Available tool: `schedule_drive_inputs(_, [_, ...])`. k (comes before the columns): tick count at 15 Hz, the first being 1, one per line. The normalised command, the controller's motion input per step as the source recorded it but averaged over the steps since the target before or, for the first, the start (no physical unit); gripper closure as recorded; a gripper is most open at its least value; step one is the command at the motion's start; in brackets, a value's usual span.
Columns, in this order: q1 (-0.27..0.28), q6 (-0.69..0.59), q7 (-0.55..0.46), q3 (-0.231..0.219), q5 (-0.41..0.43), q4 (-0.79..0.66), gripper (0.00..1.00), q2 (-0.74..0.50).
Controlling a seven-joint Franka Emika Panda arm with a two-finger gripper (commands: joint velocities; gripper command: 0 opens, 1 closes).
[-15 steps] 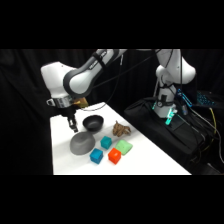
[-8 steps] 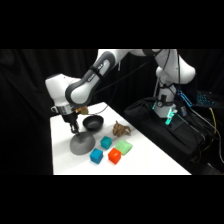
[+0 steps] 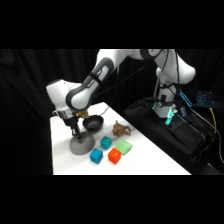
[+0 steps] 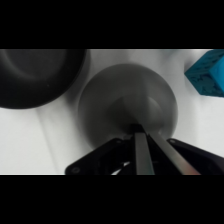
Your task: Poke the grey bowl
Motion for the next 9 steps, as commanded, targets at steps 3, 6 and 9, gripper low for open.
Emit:
schedule_drive_inputs(3, [-0.093, -0.09, -0.23, 0.093, 0.076, -0.11, 1.0, -0.22])
schedule_drive_inputs(6, [-0.109, -0.17, -0.27, 0.091, 0.093, -0.33, 1.0, -0.5])
schedule_drive_inputs(9, [-0.093, -0.23, -0.28, 0.064, 0.082, -0.42, 0.74, -0.61])
